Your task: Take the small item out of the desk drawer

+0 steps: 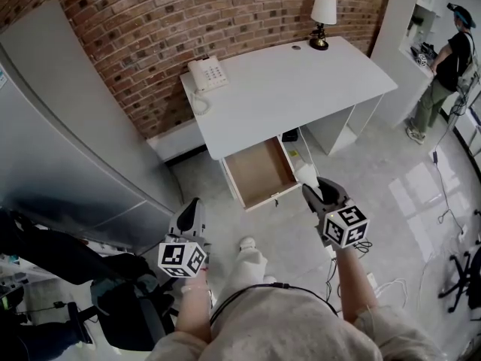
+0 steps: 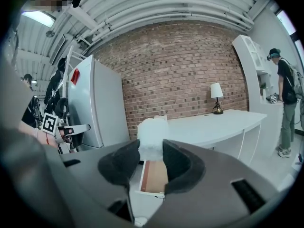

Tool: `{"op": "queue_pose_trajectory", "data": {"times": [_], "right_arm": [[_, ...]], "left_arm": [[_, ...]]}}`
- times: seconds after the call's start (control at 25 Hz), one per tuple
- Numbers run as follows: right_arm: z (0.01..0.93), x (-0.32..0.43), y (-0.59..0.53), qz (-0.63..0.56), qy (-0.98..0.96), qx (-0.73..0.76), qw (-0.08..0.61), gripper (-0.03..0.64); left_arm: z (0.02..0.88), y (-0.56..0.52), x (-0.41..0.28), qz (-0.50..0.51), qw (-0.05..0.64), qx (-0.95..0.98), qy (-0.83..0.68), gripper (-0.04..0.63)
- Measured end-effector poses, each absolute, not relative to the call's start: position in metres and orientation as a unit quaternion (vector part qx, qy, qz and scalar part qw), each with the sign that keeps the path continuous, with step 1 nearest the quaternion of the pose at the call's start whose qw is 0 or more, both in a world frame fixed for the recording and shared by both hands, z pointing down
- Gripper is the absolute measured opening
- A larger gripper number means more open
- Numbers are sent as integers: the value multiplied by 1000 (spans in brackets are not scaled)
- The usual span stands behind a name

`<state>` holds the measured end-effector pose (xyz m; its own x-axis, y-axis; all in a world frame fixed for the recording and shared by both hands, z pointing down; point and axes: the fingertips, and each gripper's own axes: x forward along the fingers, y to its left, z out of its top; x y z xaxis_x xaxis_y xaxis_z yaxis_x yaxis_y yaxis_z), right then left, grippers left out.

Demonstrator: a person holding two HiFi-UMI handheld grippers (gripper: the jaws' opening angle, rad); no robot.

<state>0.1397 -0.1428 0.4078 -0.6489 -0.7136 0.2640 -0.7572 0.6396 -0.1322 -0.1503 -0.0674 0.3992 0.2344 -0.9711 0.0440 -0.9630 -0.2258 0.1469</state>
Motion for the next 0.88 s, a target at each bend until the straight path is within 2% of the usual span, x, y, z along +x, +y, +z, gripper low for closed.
{"op": "queue_pose_trajectory", "data": {"times": [0.88], "right_arm": [[393, 158, -128, 98, -896, 427, 65, 156]], "left_arm": [[393, -43, -154, -28, 61, 773, -631, 5]]}}
